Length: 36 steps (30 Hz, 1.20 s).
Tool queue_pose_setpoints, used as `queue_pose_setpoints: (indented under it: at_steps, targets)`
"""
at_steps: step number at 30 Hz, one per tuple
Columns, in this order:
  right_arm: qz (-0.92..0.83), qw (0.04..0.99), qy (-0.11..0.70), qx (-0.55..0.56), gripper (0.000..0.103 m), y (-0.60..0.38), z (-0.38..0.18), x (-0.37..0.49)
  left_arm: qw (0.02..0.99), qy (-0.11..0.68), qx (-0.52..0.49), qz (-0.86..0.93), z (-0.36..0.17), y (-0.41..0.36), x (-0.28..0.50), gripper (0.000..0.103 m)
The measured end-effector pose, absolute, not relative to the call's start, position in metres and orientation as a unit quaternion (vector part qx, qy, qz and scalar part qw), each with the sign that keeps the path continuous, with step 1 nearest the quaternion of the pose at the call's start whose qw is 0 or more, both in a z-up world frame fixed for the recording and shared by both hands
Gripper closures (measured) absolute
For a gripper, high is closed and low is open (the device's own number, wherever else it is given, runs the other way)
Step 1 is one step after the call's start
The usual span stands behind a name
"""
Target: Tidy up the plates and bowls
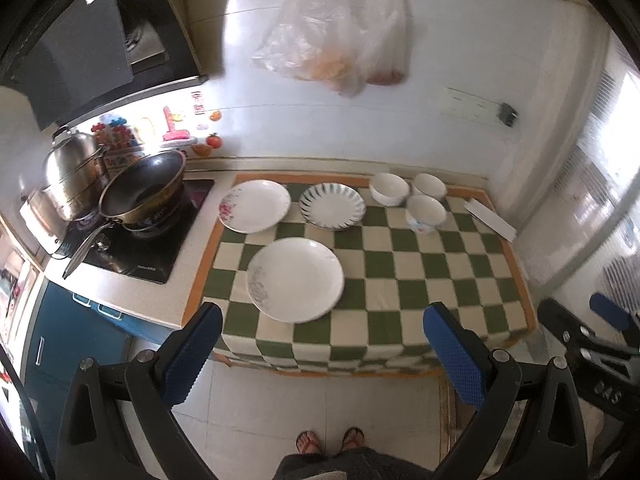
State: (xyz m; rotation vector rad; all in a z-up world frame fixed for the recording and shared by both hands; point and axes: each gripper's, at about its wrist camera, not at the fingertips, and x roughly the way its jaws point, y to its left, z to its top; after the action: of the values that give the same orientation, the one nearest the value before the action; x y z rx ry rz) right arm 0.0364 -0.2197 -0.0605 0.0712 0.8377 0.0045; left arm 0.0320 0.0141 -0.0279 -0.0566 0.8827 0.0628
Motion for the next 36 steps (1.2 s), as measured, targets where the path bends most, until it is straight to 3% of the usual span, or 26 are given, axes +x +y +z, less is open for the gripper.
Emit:
queue_pose_setpoints:
  at_steps: [11,22,27,28,32,35,36]
  targets:
    - [0.089,0.854,0.509,0.060,0.000,-0.189,-0.194,0.147,0.866,0.487,-0.052,0.103,-0.124,0.085,0.102,0.000]
    - [0.107,0.782,0.607,0.087,0.001,-0.111,-0.334,0.299,0.788,0.610,-0.068,0.046,-0.263,0.156,0.242,0.005]
    - [0.100,0.748,0.647,0.111,0.006,-0.089,-0.379,0.345,0.742,0.666,-0.075,0.005,-0.317,0.175,0.288,0.023]
    - [0.101,0.741,0.653,0.120,0.008,-0.088,-0.386,0.351,0.733,0.676,-0.076,-0.006,-0.328,0.177,0.296,0.031]
    - [0.104,0.708,0.678,0.169,0.028,-0.085,-0.417,0.370,0.707,0.703,-0.063,-0.043,-0.358,0.178,0.313,0.060]
    - [0.107,0.694,0.686,0.190,0.041,-0.082,-0.428,0.377,0.695,0.714,-0.062,-0.064,-0.372,0.175,0.319,0.073]
    - [0.108,0.692,0.687,0.191,0.054,-0.079,-0.431,0.379,0.692,0.714,-0.073,-0.075,-0.374,0.175,0.320,0.074]
